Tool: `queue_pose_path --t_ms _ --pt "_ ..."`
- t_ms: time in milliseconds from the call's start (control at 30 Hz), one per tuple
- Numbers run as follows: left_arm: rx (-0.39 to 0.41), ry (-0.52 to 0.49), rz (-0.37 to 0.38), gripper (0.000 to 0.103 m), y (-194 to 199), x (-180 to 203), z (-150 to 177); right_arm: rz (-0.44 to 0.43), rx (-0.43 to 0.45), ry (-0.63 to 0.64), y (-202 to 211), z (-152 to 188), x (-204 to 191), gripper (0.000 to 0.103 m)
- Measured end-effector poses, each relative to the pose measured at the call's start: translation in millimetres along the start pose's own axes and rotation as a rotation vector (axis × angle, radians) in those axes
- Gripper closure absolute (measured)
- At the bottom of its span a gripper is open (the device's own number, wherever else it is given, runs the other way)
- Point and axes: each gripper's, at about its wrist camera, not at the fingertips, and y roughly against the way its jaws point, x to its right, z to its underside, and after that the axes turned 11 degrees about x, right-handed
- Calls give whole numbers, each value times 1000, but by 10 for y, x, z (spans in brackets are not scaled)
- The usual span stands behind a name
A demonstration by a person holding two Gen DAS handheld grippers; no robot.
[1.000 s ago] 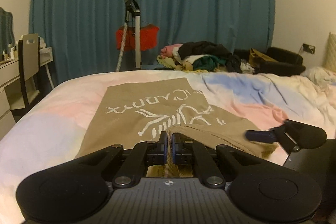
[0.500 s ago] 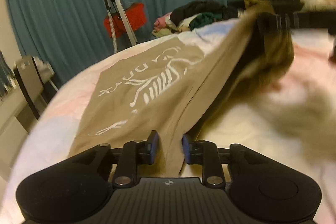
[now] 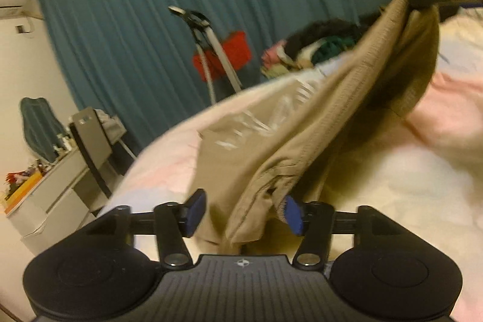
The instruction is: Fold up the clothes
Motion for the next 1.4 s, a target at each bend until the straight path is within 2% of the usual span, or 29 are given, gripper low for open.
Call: queue_pose_path --t_ms 100,200,300,400,567,700,833,967,1067,1133,1300,1400 --pt "39 61 -59 36 110 -169 -77 -1 39 74 34 -36 -57 14" --pt "90 234 -115 32 191 -518 -194 -24 31 99 92 -90 -91 14" --pt "168 394 -158 31 327 -941 -381 -69 63 117 197 -375 -181 14" --pt "272 474 -205 31 593 -1326 -679 -127 161 132 380 -870 -301 14" --pt "480 583 -249 32 1326 -1978 -1341 -202 289 111 748 -1898 -364 14" --pt "630 610 -241 32 1975 -2414 -1892 -261 349 56 1046 -2705 -255 14" --pt "705 627 -180 32 2467 -2826 -2464 -305 383 14 1278 -3424 -124 14" --pt "713 647 -97 32 2748 -3127 -3025 -317 413 24 1409 -3984 -23 14" --pt "705 654 -45 32 2810 -3164 -3310 -286 457 41 1523 -4208 39 13" --pt "686 671 -9 32 2796 -3149 -3422 -282 453 21 1508 -4287 98 13" --pt "605 704 59 29 2284 -3066 -3463 -271 352 13 1141 -4207 270 13" --pt "500 710 93 29 1667 -2895 -3434 -249 264 53 736 -3970 297 13"
